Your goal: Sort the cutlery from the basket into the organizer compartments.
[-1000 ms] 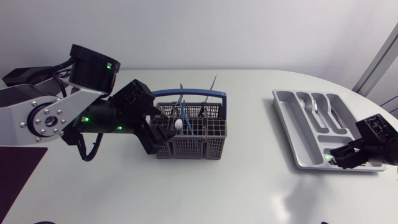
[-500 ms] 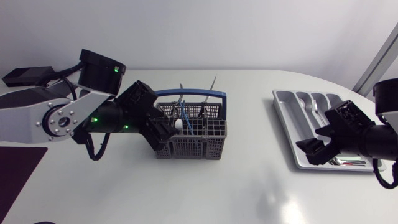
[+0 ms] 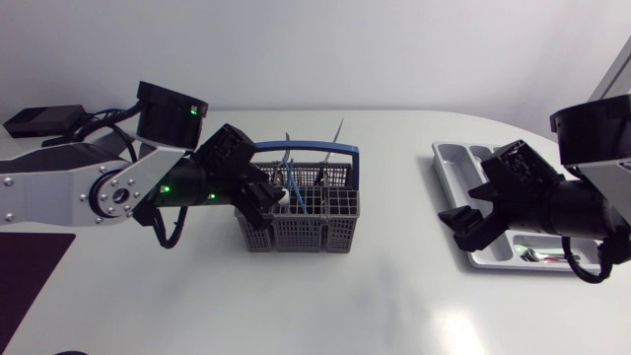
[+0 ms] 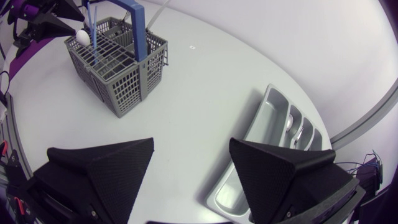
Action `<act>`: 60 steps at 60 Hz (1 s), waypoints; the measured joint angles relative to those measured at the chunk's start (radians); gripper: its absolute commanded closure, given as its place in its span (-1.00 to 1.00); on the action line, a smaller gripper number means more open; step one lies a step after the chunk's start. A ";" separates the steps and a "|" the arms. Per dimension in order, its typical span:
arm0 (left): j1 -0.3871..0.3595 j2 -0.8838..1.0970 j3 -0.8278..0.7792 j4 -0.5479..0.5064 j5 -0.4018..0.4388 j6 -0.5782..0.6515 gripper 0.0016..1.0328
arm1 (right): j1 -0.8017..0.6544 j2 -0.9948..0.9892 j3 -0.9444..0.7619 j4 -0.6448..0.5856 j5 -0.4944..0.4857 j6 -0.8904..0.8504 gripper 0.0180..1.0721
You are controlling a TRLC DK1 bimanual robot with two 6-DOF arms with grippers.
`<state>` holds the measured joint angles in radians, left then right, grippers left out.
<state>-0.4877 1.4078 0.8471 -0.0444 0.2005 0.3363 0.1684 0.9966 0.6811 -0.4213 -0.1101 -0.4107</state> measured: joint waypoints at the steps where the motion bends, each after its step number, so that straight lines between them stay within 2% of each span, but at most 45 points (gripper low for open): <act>1: 0.000 0.001 0.000 0.001 0.000 -0.001 0.01 | 0.000 0.001 0.000 0.000 0.001 0.000 -0.66; 15: -0.015 0.007 -0.005 0.002 -0.004 -0.017 0.02 | 0.001 0.010 0.000 0.006 0.003 0.000 -0.66; 26: -0.056 0.011 -0.036 0.014 -0.056 -0.031 0.02 | 0.001 0.010 0.000 0.006 0.003 0.000 -0.66; 32: -0.070 0.028 -0.052 0.039 -0.090 -0.042 0.17 | 0.001 0.010 0.000 0.006 0.003 0.000 -0.66; 36: -0.071 0.036 -0.059 0.055 -0.102 -0.050 0.18 | 0.001 0.010 0.000 0.006 0.003 0.000 -0.66; 60: -0.071 0.042 -0.062 0.122 -0.105 -0.098 0.18 | 0.003 0.008 0.000 0.008 0.003 0.000 -0.66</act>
<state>-0.5587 1.4498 0.7853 0.0772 0.0956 0.2378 0.1715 1.0046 0.6811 -0.4133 -0.1070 -0.4107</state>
